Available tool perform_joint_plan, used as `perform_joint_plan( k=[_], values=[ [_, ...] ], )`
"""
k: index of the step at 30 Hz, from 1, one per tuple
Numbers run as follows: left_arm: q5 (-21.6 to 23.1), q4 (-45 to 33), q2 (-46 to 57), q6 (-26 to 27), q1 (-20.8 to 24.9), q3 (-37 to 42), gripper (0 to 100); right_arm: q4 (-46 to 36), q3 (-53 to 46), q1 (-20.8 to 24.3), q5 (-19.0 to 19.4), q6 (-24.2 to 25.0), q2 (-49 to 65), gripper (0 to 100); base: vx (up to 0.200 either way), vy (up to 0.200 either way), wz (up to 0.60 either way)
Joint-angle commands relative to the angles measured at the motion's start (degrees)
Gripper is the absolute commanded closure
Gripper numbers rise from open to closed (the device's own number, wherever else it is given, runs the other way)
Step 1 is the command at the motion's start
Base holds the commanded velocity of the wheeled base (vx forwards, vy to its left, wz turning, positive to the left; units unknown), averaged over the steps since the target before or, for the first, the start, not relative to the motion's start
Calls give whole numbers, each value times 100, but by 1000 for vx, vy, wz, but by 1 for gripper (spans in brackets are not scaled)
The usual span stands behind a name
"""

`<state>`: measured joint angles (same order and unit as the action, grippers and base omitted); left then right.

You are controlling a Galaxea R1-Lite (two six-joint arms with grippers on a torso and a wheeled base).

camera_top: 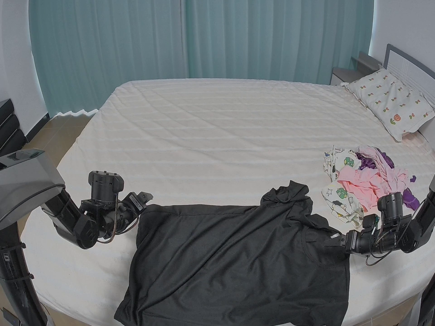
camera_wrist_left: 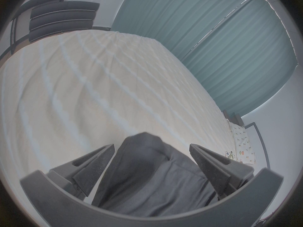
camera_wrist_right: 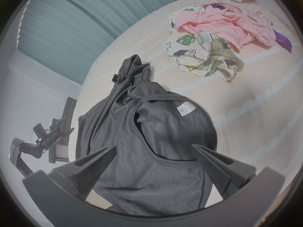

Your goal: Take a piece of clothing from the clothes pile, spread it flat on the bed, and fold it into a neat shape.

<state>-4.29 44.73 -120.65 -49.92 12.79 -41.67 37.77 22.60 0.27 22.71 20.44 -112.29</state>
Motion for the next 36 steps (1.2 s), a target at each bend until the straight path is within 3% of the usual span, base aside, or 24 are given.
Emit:
perform_joint_plan(
  k=[1,10,11,14,16,18,21,25,28,30,32,36],
  values=[
    [-10,-25,-714,246,-66,-658,0,38,-54,61,-4,3,40,0,0,0,0],
    [-10,-25,-1330,360,-31,-1054,0,389,-80,43,-144,39,-171,0,0,0,0],
    [-2,1,-1488,624,-31,-1072,100,416,-54,52,-197,47,-250,0,0,0,0],
    [-81,36,-1567,721,-40,-1309,100,468,-19,61,-197,83,-259,0,0,0,0],
    [-362,45,-1558,483,-66,-1511,100,662,-19,70,-197,179,-259,0,0,0,0],
    [-713,212,-1593,167,-101,-1713,100,1005,7,149,-206,504,-232,0,0,0,0],
    [-916,660,-1672,114,-294,-1783,100,1470,174,202,-276,970,-294,0,0,0,0],
    [-889,1187,-1655,97,-611,-1704,100,1532,930,316,-364,1348,-742,0,0,0,0],
    [-889,1223,-1716,88,-628,-1704,100,1453,1449,509,-636,1638,-1050,0,0,0,0],
    [-889,1231,-1743,79,-637,-1704,100,1356,1967,782,-1137,1963,-1410,0,0,0,0],
    [-854,1223,-1716,70,-637,-1660,100,1321,2257,931,-1375,2034,-1586,0,0,0,0],
    [-371,1302,-1628,70,-558,-1282,100,882,2679,1063,-1489,2034,-1656,0,0,0,0]
  ],
)
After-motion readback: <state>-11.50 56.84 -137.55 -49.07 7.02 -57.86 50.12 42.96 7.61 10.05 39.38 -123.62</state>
